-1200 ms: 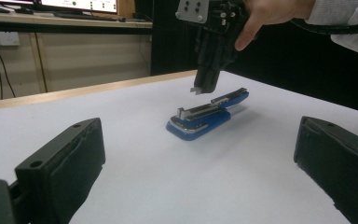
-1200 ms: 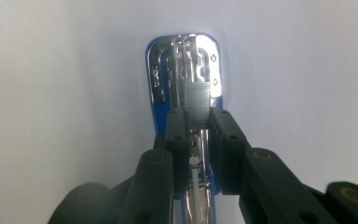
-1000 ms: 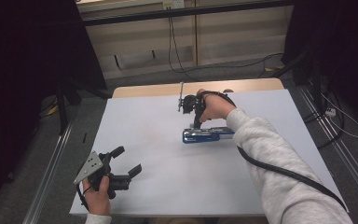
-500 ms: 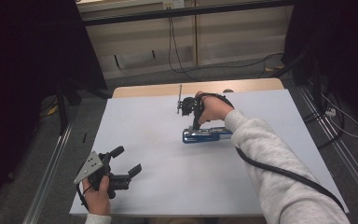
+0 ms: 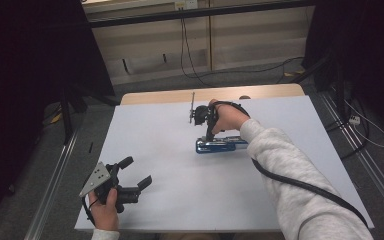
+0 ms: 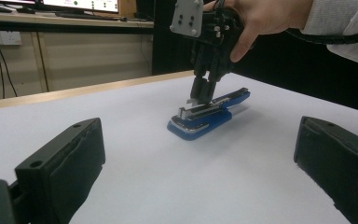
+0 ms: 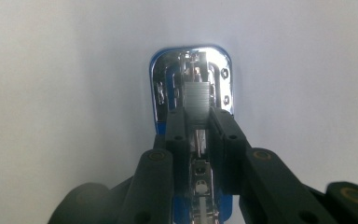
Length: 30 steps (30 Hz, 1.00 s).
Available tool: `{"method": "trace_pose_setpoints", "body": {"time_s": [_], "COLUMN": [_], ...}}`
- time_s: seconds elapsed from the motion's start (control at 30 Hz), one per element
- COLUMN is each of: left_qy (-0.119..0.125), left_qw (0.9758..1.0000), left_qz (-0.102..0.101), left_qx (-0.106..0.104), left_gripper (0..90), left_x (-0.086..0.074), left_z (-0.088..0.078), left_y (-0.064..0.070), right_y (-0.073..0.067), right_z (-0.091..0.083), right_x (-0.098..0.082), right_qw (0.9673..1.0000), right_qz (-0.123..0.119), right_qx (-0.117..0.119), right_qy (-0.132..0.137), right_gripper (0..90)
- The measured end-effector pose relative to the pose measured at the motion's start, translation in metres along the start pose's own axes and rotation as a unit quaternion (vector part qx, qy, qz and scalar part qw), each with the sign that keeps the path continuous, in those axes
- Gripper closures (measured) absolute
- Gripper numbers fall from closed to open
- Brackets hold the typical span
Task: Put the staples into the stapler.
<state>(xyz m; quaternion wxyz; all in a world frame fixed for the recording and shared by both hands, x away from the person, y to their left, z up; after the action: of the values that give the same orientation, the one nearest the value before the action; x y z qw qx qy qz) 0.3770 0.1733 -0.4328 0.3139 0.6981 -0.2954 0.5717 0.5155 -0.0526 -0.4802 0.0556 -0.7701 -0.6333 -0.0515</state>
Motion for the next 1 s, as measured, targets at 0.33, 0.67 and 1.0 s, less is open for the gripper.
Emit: {"method": "trace_pose_setpoints", "body": {"time_s": [0.33, 0.67, 1.0], "left_qy": [-0.001, -0.003, -0.004], "left_qw": [1.0000, 1.0000, 1.0000], "left_qz": [0.000, 0.001, 0.002], "left_qx": [-0.004, -0.005, -0.005], "left_gripper": [1.9, 1.9, 1.9], "left_x": [-0.0005, -0.0010, -0.0013], "left_z": [0.0009, 0.0018, 0.0018], "left_y": [0.0011, 0.0014, 0.0013], "right_y": [0.0000, 0.0000, -0.0004], "right_z": [0.0024, 0.0045, 0.0054], "right_x": [0.0013, -0.0007, 0.0014], "right_qw": [1.0000, 1.0000, 1.0000], "right_qz": [-0.001, 0.002, 0.001], "right_qx": [0.002, 0.006, 0.007], "right_qy": [0.003, 0.005, 0.004], "right_gripper": [79.1, 79.1, 79.1]}}
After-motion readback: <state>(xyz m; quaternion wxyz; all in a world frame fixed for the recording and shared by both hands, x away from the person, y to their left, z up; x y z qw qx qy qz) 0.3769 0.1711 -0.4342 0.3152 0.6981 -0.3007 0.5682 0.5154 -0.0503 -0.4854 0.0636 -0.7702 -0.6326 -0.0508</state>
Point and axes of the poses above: each handheld gripper's, and its own axes: z roughly forward along the jaws, x roughly out of its top, y roughly to its right, the point moved 10 cm from there along z, roughly forward along the jaws, and after that the axes turned 1 degree about z, right-handed, at the moved point
